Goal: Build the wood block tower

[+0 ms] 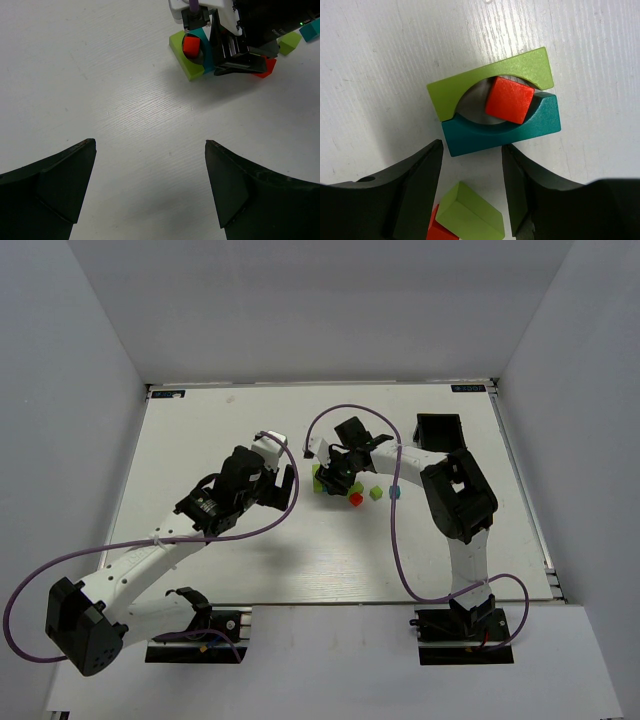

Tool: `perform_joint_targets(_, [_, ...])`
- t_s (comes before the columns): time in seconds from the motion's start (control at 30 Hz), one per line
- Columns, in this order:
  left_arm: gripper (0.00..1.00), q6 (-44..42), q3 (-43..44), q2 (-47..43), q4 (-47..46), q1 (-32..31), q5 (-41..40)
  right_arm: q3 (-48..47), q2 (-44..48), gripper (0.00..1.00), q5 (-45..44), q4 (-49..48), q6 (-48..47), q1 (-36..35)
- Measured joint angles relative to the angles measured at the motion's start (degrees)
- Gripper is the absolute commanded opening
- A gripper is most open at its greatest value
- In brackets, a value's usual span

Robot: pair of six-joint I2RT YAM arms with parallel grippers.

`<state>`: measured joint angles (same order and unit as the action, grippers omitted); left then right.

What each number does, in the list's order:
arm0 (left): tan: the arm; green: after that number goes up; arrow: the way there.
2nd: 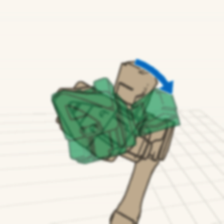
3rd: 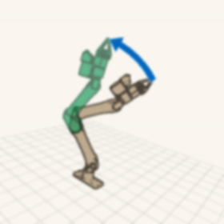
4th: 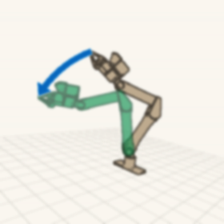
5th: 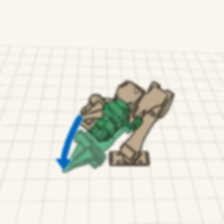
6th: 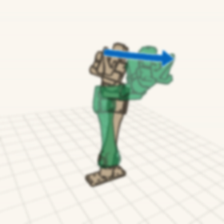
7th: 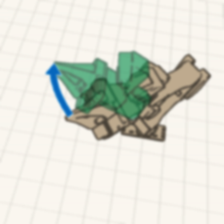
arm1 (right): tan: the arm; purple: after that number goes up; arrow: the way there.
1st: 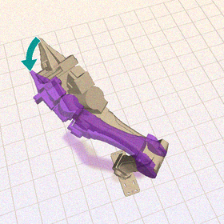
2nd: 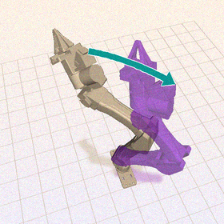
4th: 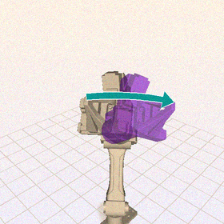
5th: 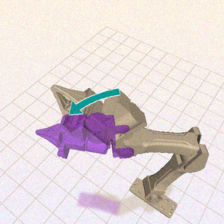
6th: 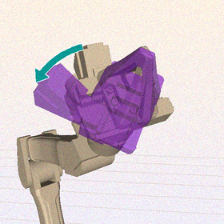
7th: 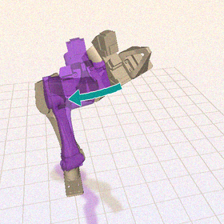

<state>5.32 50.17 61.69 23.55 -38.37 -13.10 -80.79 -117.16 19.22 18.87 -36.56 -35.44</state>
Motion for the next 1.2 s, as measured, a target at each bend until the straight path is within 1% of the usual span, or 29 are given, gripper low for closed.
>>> perform_joint_targets(0.1, [1.00, 0.00, 0.00, 0.15, 0.00, 0.00, 0.00, 0.00, 0.00, 0.58, 0.00, -0.48, -0.33, 0.00])
perform_joint_targets(0.57, [1.00, 0.00, 0.00, 0.15, 0.00, 0.00, 0.00, 0.07, 0.00, 0.58, 0.00, -1.05, -1.77, 0.02])
perform_joint_targets(0.8, [1.00, 0.00, 0.00, 0.15, 0.00, 0.00, 0.00, 0.07, 0.00, 0.60, -0.09, -1.05, -2.56, 0.02])
perform_joint_targets(1.2, [1.00, 0.00, 0.00, 0.39, 0.00, 0.00, 0.00, 0.07, -0.02, 0.62, -1.11, -1.07, -3.28, 0.13])
